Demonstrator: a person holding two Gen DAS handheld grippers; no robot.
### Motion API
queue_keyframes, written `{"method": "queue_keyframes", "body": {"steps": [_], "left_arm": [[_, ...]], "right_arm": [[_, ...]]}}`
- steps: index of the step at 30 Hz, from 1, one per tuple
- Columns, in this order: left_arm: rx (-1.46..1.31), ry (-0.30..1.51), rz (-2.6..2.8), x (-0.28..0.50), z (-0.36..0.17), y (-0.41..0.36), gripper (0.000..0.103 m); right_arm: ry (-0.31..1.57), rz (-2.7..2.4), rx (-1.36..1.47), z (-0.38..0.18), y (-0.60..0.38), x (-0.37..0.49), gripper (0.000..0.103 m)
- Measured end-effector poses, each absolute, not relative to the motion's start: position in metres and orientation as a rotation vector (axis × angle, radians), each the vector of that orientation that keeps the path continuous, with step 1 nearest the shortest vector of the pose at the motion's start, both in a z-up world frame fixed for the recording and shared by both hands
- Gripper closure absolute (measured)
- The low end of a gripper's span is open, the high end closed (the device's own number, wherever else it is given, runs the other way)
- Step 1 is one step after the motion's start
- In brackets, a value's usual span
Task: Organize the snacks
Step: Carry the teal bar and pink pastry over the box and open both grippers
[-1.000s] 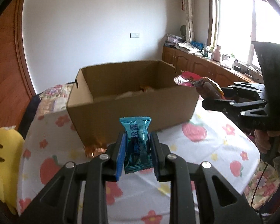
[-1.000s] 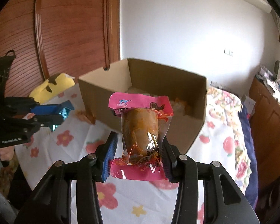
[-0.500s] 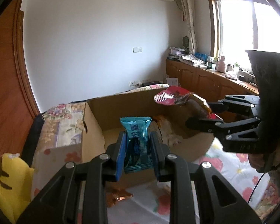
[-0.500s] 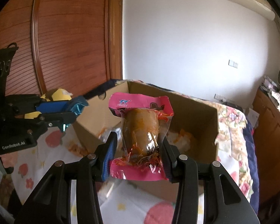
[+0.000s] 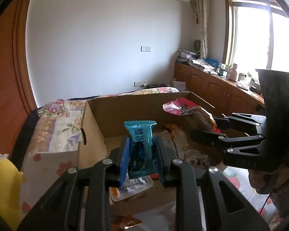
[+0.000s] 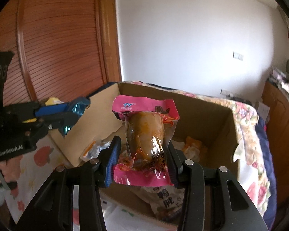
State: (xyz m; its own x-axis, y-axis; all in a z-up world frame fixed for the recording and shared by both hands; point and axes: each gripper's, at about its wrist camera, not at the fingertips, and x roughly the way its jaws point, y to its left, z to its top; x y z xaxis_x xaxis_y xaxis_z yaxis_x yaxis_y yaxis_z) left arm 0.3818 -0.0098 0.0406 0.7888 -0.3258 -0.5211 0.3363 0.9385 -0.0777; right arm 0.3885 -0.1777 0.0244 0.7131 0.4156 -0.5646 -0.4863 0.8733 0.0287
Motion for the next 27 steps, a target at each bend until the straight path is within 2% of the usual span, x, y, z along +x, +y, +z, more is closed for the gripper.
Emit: {"method": "queue_keyframes", "body": {"steps": [18,24,27], "left_arm": [[0.037,0.610,-0.345,0.401,0.018,-0.021,0.078],[0.033,0.600,-0.346,0.395,0.021,-0.020,0.075],[0.036,0.593,-0.337,0.390,0.024,-0.019,0.069]], "right_arm": [[0.668,0.457,-0.106,0.005,-0.180,0.405,0.057],[0.677,0.447,-0.099,0.005,-0.182,0.406,0.055],[0.683,0.435,-0.095,0.005,-0.182,0.406,0.051]]}}
